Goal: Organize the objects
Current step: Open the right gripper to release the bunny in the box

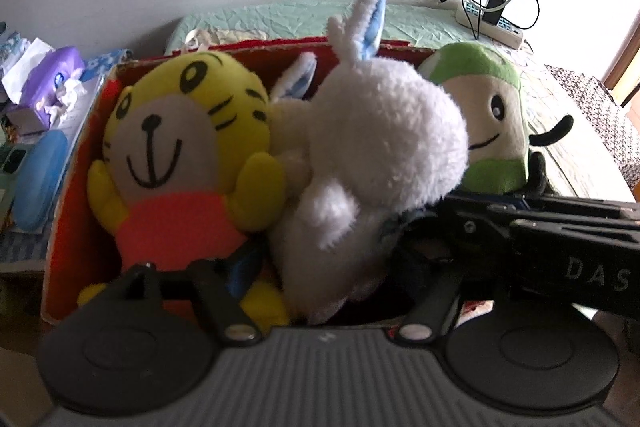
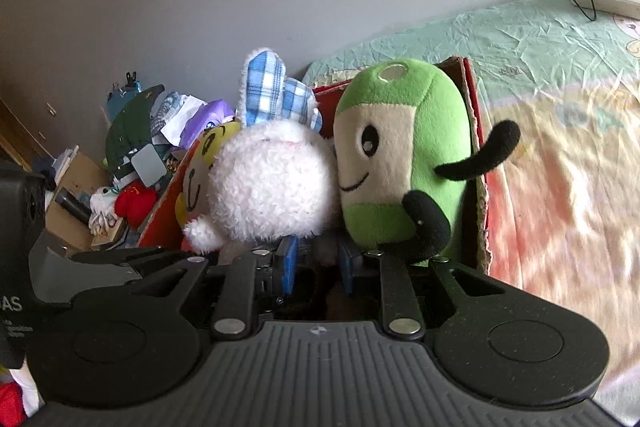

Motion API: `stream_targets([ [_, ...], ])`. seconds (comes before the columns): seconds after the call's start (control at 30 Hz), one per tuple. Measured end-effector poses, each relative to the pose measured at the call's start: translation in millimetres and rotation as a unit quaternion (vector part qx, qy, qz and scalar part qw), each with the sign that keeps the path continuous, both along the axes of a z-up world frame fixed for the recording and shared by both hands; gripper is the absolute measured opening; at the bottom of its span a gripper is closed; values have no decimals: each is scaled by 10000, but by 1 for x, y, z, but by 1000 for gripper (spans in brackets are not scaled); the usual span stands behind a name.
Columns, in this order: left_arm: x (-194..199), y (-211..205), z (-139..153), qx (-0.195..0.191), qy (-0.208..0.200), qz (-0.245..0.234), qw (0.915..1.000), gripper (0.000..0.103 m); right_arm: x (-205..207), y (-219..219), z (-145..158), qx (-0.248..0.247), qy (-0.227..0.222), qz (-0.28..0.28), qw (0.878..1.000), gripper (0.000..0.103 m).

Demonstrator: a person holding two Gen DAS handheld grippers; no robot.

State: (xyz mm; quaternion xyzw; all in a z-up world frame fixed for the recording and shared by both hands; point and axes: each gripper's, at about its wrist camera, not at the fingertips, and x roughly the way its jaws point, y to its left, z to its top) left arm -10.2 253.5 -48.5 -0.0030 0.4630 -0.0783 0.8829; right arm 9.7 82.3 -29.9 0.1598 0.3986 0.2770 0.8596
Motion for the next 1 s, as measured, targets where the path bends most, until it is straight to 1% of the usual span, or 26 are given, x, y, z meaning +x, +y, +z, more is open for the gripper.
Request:
stream_targets([
  [0.2,-3,-4,-2,45,-96,36,9999,80,-5,-1,0,4,-60,-78,10000,21],
  [0.4,-3,-8,-3,24,-290,87,9995,88,-9,-3,2,-15,-30,-148,9999,21],
  [0.43,-3,-10,-3,40,-304,93,9995,90,-10,-4,3,5,-35,-180,9998,22],
  [0.6,-2,-18,-4,37,-338,206,9992,93,-13,-10,5,131,-73,-263,9995,23],
  [0.73,6,-22,-4,-15,-79,183,9998,95,-15,-17,8,315,-90,-326,9989,30],
  [0.8,7,-25,-3,36,-17,167,9999,95,-18,-20,11,365,-132,-347,9986,35],
  [0.87,6,-29,-1,132,-35,182,9997,93,-22,-22,14,374,-164,-381,9984,40],
  [0.9,5,-31,1,183,-73,172,9997,88,-25,-25,17,400,-185,-416,9982,42],
  [0.93,2,-34,5,247,-128,158,9995,87,-27,-27,20,435,-229,-432,9979,43],
  [1.0,-4,-39,13,373,-248,162,9989,89,-32,-32,29,440,-355,-485,9972,45],
])
